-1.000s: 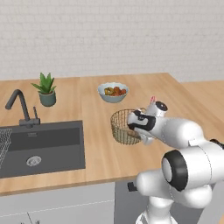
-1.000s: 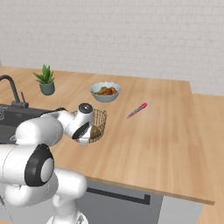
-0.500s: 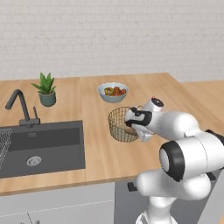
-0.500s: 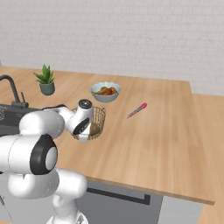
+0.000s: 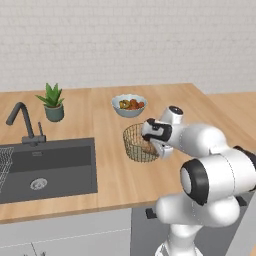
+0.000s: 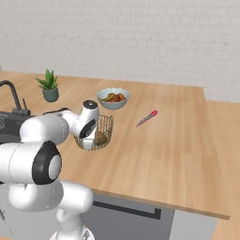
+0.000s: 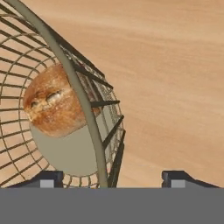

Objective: Open the cabinet, pick up the bread from the cabinet and place it in the basket. Then move the basket to the dining counter.

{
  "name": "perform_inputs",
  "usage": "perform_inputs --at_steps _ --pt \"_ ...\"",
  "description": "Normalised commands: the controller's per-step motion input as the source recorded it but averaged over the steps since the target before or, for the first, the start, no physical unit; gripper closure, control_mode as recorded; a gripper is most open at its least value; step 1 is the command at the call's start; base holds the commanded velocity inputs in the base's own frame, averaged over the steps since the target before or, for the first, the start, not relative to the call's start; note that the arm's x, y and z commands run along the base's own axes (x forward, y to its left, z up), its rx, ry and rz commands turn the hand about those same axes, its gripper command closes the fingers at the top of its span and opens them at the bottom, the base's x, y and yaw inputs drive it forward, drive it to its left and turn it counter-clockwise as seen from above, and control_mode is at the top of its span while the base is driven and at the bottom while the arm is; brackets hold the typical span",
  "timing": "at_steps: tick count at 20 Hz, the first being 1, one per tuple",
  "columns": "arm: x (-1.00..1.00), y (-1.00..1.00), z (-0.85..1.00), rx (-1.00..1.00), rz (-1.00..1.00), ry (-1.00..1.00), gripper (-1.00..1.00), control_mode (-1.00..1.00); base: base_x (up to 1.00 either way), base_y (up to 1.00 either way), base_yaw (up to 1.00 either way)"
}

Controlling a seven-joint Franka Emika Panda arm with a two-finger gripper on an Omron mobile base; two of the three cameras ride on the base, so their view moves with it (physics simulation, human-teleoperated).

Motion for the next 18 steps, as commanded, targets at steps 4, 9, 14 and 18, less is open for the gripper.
perform_inputs --at_steps 4,9,14,18 --pt "-0.1 0.0 0.6 -0.04 0.0 0.06 -1.0 -1.0 0.0 0.0 0.0" --pt "-0.23 0.0 0.9 -0.1 0.06 0.06 -1.0 -1.0 0.0 0.0 0.0" --pt "-0.58 0.0 0.68 -0.32 0.25 0.01 -1.0 -1.0 0.0 0.0 0.0" --pt "-0.92 0.0 0.04 -0.23 0.38 -0.06 -1.0 -1.0 0.0 0.0 0.0"
